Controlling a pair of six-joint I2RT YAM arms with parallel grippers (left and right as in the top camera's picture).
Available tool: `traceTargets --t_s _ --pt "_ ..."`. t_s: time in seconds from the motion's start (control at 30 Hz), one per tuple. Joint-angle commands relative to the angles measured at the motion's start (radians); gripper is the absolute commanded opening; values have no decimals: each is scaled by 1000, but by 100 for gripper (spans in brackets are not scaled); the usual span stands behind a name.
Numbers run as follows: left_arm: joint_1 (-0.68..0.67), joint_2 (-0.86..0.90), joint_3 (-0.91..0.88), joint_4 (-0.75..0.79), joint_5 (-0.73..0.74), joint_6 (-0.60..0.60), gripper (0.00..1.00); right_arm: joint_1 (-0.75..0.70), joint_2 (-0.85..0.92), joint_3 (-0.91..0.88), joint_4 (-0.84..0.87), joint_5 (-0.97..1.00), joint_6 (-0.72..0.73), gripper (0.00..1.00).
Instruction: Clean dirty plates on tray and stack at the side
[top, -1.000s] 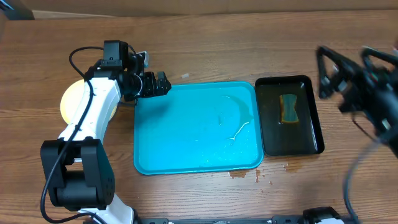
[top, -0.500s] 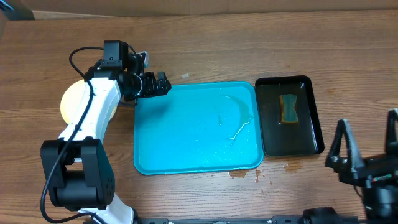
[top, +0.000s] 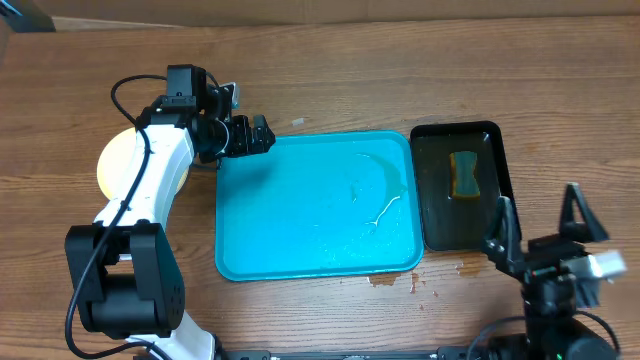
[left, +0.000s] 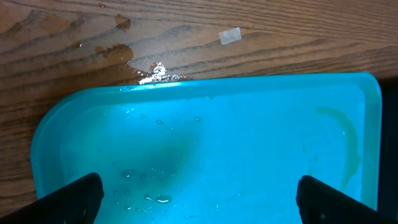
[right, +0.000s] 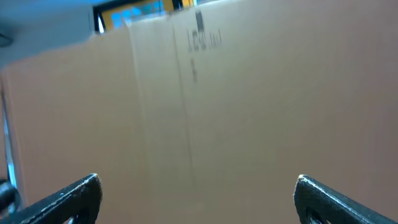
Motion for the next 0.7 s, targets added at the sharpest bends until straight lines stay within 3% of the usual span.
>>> traceTargets --t_s 0.0,0.2,0.67 --pt "1 3 -3 1 -3 19 100 -4 -26 -67 17 9 -3 100" --pt "1 3 -3 1 -3 19 100 -4 -26 -158 18 10 -4 100" --pt "1 3 -3 1 -3 19 100 -4 -26 -157 -359 16 -39 100"
